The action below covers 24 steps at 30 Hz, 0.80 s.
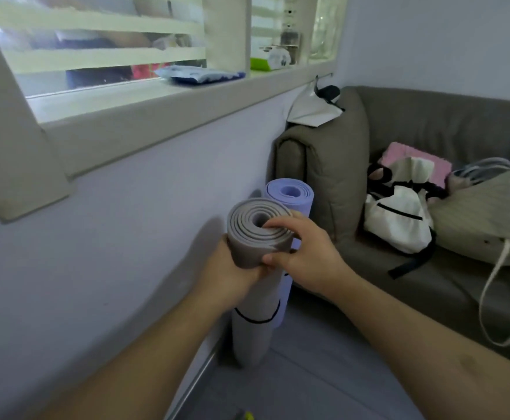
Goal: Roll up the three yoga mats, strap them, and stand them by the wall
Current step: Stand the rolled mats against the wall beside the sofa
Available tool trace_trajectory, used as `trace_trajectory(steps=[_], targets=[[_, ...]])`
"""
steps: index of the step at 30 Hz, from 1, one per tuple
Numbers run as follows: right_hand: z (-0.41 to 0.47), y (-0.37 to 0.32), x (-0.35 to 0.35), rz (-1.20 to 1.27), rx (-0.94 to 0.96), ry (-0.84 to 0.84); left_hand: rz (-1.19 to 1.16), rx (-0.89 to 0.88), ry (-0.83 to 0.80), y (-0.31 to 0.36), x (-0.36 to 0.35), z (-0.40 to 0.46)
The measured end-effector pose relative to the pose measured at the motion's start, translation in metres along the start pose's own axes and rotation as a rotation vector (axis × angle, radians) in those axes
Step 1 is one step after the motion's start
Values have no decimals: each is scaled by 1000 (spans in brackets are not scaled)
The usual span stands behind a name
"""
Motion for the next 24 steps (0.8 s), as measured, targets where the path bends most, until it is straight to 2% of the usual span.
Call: trace_trajectory(steps=[8, 13, 17, 21, 24], targets=[[19, 68, -26, 49, -108, 1, -9, 118, -2, -57, -31, 30], [26, 75, -24, -26, -134, 53, 16, 116, -38, -66, -41, 29], [8, 82, -19, -1, -168, 158, 48, 181, -61, -77, -31, 12], [-9, 80, -18, -7, -209, 148, 141, 252, -91, -85, -12, -15], [-26, 66, -17, -6, -233, 202, 215, 300, -137, -99, 4, -37]])
Point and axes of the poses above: each hand's wrist, its own z-axis towards the middle knuckle, its own x-axis out of the back of the hand, y = z × x, the point moved 7 cm from there along z, towards the middle knuckle, and after that the axes turned 7 degrees about z, right-handed, at the moved point
